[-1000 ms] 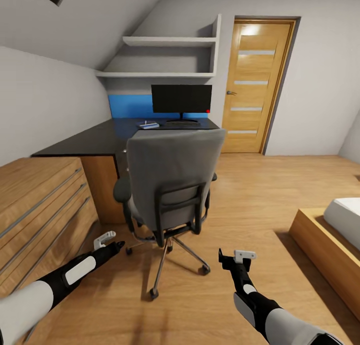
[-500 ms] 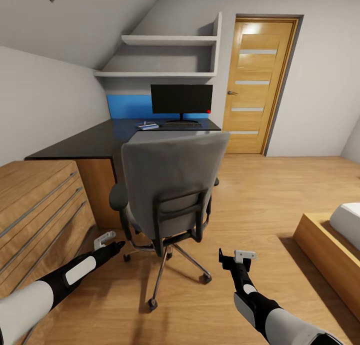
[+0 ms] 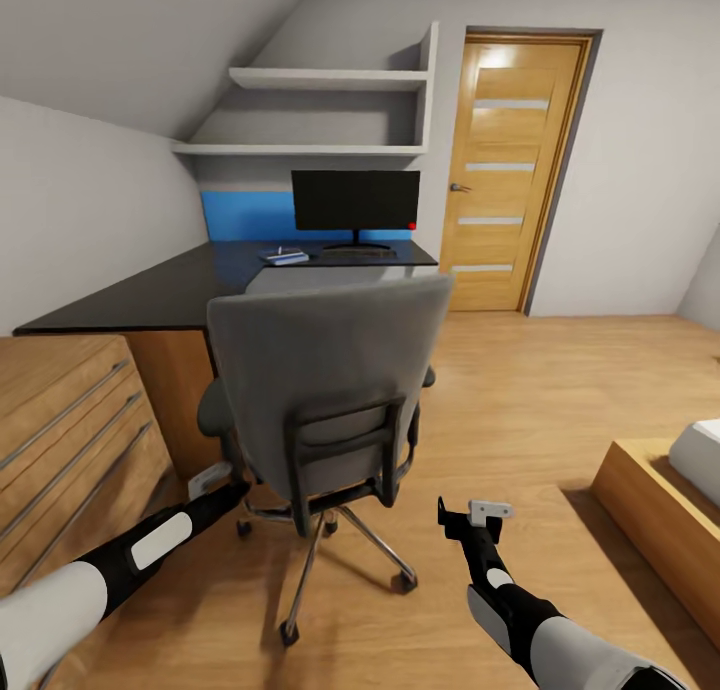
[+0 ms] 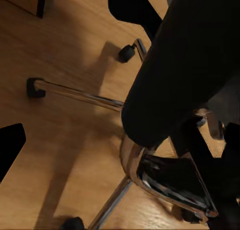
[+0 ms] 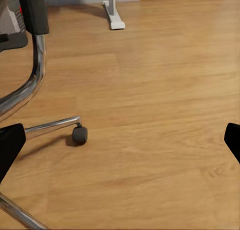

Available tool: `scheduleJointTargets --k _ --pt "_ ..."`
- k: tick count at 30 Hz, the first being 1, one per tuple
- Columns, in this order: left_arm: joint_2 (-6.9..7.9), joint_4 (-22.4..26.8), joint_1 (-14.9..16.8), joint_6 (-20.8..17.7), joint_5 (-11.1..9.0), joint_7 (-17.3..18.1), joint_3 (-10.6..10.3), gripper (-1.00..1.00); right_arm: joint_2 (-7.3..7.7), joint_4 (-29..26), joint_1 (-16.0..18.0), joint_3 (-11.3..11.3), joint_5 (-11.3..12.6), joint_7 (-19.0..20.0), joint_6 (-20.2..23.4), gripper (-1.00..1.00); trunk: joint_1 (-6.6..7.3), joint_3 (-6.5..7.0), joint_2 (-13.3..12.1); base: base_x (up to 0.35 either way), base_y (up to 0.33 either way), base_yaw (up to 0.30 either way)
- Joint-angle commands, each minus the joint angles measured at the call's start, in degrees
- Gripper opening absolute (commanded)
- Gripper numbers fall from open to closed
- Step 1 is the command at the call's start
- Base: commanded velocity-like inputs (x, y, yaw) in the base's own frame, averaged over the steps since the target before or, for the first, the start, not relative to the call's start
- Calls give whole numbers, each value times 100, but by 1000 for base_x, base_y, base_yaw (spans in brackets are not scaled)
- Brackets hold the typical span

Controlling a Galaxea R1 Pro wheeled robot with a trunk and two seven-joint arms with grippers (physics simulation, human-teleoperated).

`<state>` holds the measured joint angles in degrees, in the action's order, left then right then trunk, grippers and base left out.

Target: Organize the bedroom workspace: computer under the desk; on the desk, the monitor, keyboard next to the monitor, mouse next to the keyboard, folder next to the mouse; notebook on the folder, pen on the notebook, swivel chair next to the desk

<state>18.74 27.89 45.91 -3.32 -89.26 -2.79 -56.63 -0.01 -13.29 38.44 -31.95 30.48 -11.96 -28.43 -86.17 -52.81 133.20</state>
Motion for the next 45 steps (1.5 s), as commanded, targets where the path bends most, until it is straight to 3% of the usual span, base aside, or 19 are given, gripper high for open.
scheduleJointTargets --k 1,26,34,45 --pt "7 15 6 -1 -39 -29 -32 100 1 2 5 -48 19 -44 -13 100 -2 -5 2 256 0 -8" --pt "-22 24 6 16 -32 -29 -51 100 1 2 5 -57 19 -44 -13 100 -2 -5 2 293 0 0" --pt "-111 24 6 -11 -19 -26 -50 100 1 2 5 -57 14 -44 -13 100 -2 -5 2 312 4 0" --pt "-124 24 6 -28 -21 -20 -50 100 1 2 5 -57 11 -44 -13 100 -2 -5 2 91 237 0"
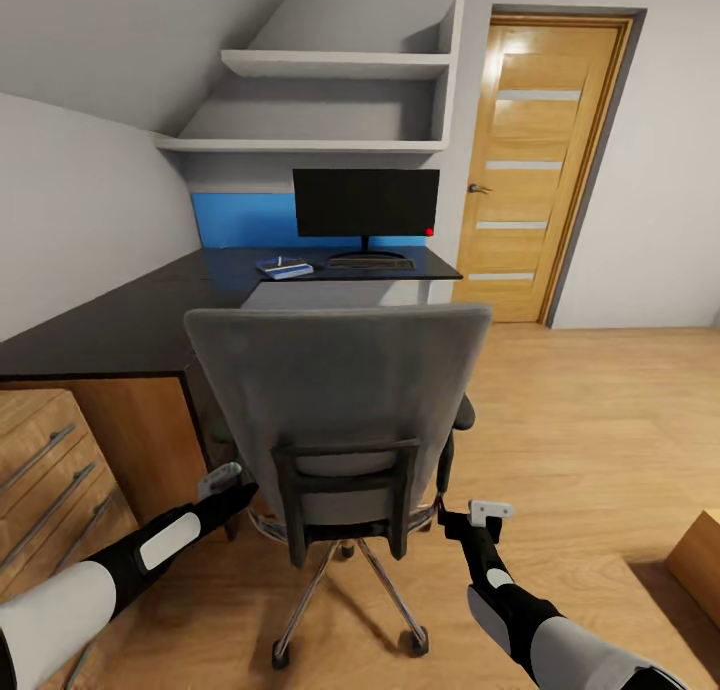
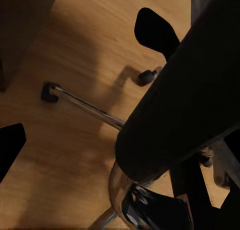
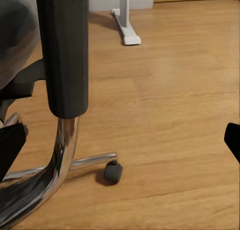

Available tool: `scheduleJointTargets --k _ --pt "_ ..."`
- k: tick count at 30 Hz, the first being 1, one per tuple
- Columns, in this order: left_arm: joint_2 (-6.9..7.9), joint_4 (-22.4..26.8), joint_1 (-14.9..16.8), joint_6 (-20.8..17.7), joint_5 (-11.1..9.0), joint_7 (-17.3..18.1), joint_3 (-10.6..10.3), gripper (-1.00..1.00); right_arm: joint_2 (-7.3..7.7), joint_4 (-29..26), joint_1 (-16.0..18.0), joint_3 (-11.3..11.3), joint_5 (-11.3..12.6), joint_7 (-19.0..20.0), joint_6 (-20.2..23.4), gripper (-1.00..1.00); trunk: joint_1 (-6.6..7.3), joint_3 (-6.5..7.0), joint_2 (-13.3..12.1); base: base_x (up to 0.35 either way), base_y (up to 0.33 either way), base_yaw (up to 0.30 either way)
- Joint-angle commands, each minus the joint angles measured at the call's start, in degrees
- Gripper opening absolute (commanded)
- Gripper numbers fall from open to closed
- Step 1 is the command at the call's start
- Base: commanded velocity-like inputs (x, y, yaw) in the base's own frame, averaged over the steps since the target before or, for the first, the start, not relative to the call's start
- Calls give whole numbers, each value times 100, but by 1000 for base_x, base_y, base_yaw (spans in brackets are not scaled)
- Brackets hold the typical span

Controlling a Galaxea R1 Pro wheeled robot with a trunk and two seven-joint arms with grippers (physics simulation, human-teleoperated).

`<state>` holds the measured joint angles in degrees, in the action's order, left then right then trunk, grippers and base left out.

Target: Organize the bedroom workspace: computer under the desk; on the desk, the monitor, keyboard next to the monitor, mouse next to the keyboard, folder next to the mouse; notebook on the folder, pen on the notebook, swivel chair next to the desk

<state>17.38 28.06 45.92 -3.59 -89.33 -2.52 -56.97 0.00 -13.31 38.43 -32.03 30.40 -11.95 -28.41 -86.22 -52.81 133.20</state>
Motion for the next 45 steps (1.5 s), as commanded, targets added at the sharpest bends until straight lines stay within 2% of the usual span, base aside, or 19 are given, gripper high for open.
scheduleJointTargets --k 1,7,17,24,27,29,36,45 --pt "11 7 5 -1 -15 -47 -16 100 0 4 6 -49 21 -44 -15 100 3 -6 3 -198 229 0" --pt "-3 7 5 -2 -15 -48 -16 100 0 4 6 -49 19 -44 -15 100 3 -6 3 -275 64 0" --pt "-7 7 5 -5 -6 -47 -24 100 0 4 6 -49 19 -44 -15 100 3 -6 3 -66 -9 0" --pt "-20 7 5 -10 -6 -42 -39 100 -4 4 6 -49 19 -44 -15 100 3 -6 3 -293 0 0" --pt "-228 7 5 6 11 -49 -66 100 -8 4 6 -49 19 -44 -9 100 3 -6 3 -329 -60 0" --pt "-281 4 5 14 31 -58 -132 100 -8 4 6 -49 19 -44 -3 100 3 -6 3 -331 -82 0" --pt "-334 -1 5 30 107 -72 -380 100 -9 4 6 -49 7 -40 -10 100 3 -6 3 -332 -86 0" --pt "-346 -2 5 39 117 -65 -423 100 -9 4 6 -54 1 -35 -12 100 3 -6 3 -332 -28 0"
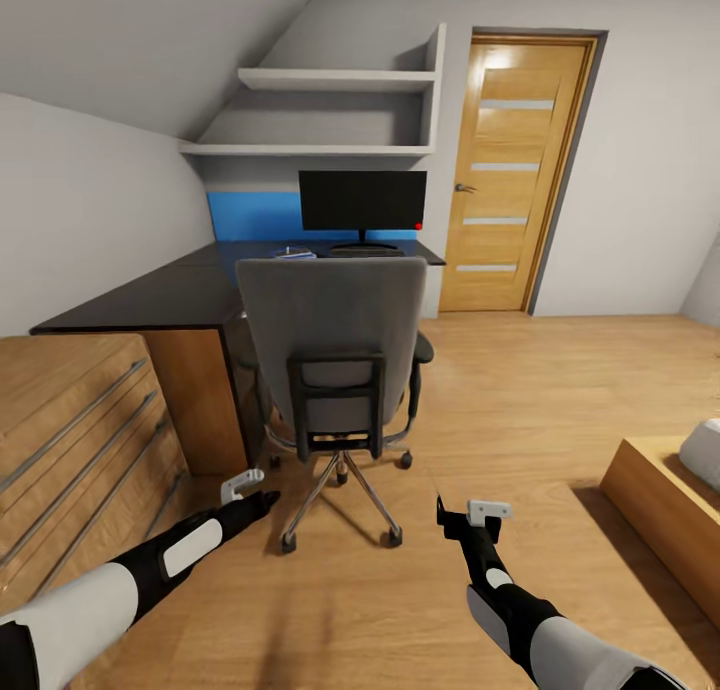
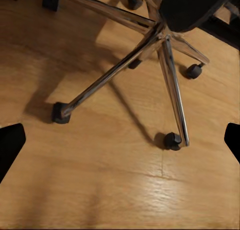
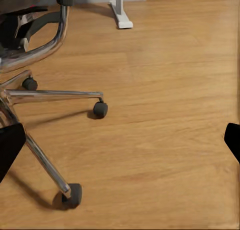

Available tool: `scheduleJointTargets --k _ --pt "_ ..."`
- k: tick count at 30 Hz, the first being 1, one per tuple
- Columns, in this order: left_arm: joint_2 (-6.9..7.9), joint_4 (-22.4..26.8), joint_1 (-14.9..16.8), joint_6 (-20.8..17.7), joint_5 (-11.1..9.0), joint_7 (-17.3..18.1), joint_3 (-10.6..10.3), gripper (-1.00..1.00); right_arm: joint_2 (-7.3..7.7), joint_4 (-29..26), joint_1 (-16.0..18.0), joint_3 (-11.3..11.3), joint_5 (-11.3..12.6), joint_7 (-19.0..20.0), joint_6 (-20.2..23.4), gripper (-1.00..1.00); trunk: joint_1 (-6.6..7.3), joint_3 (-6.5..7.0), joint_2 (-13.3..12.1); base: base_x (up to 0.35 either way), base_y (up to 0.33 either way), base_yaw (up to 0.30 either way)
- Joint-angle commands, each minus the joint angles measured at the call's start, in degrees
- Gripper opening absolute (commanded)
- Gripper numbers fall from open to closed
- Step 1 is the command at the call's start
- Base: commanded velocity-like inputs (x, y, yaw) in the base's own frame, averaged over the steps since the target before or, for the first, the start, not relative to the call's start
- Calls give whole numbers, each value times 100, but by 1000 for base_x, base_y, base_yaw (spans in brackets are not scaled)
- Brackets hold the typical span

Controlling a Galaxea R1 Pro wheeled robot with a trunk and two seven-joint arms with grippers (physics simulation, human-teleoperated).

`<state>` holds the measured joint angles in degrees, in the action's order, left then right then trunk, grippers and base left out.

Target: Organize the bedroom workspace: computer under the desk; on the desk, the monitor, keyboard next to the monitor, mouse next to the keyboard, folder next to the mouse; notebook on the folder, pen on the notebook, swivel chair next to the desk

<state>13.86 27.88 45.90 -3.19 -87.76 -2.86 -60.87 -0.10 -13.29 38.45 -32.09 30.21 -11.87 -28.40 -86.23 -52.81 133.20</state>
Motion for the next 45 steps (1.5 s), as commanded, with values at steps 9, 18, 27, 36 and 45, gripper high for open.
scheduleJointTargets --k 9,18,27,36,45 --pt "-298 4 6 302 312 -450 -427 100 -6 2 5 -52 20 -44 -9 100 5 -6 3 -175 -34 0" --pt "-848 -436 6 842 340 -750 -851 100 -73 -44 8 -81 -5 -41 85 100 5 -6 3 -1 -3 0" --pt "-1631 -1288 114 892 373 -1433 -925 100 -586 -148 615 -62 -7 -77 2001 100 5 -6 3 0 0 0" --pt "-1695 -1312 215 905 457 -1434 -977 100 -871 -153 1007 -46 -1 -77 2221 100 5 -6 3 0 0 0" --pt "-1741 -1277 217 916 714 -1445 -999 100 -873 -132 985 -49 -4 -78 1426 100 5 -6 3 0 0 36"
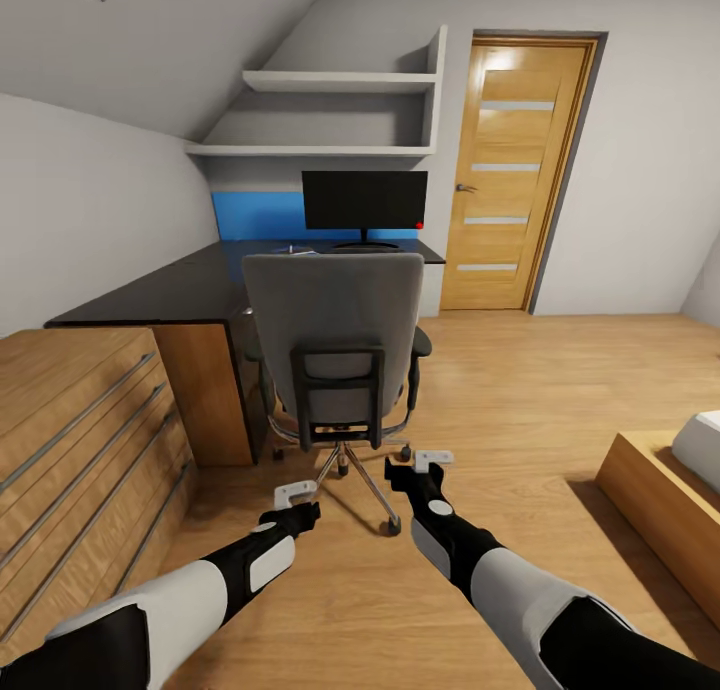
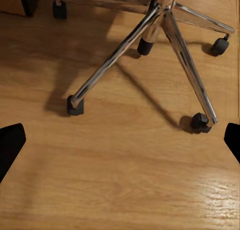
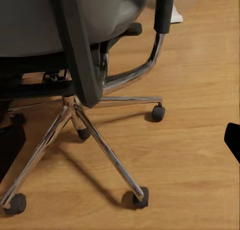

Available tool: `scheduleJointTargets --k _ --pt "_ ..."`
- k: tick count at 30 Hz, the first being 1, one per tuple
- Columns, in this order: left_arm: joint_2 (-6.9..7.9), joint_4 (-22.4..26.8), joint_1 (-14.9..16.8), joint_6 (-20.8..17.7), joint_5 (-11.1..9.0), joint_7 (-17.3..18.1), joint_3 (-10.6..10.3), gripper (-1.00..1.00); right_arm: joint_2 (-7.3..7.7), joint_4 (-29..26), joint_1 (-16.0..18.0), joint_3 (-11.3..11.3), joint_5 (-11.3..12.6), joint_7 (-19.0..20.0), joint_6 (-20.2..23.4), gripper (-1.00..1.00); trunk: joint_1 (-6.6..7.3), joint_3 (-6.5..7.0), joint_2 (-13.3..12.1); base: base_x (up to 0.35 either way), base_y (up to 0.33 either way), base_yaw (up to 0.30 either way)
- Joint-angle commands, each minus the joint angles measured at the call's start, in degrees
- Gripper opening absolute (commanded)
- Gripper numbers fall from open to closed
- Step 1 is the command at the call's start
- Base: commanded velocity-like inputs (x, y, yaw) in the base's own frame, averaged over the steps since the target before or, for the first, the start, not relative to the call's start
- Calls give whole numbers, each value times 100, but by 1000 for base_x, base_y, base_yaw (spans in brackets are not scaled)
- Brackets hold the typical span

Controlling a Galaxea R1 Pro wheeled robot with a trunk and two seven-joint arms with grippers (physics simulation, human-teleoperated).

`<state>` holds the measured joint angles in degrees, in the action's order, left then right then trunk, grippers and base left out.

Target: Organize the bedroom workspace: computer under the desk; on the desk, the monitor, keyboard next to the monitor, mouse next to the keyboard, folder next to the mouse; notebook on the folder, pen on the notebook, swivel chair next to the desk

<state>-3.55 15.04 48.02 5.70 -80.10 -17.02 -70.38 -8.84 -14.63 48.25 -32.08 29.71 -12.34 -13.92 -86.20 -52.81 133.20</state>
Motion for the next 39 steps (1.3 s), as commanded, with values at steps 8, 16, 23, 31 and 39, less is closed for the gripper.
scheduleJointTargets --k 8,16,23,31,39 --pt "-316 205 495 -44 584 -135 -31 100 26 259 1 -56 29 -21 -491 100 1 -6 2 0 0 97" --pt "-304 209 515 43 634 -150 -26 100 3 369 0 -82 20 22 -654 100 1 -6 2 219 0 1" --pt "-304 209 516 45 629 -152 -28 100 -4 372 -15 -95 -42 141 -642 100 1 -6 2 131 69 0" --pt "-280 209 516 45 627 -165 -24 100 -12 373 -40 -97 -135 381 -638 100 1 -6 2 6 144 0" --pt "-283 209 516 45 627 -162 -28 100 -5 373 -43 -92 -142 387 -642 100 1 -6 2 16 10 0"
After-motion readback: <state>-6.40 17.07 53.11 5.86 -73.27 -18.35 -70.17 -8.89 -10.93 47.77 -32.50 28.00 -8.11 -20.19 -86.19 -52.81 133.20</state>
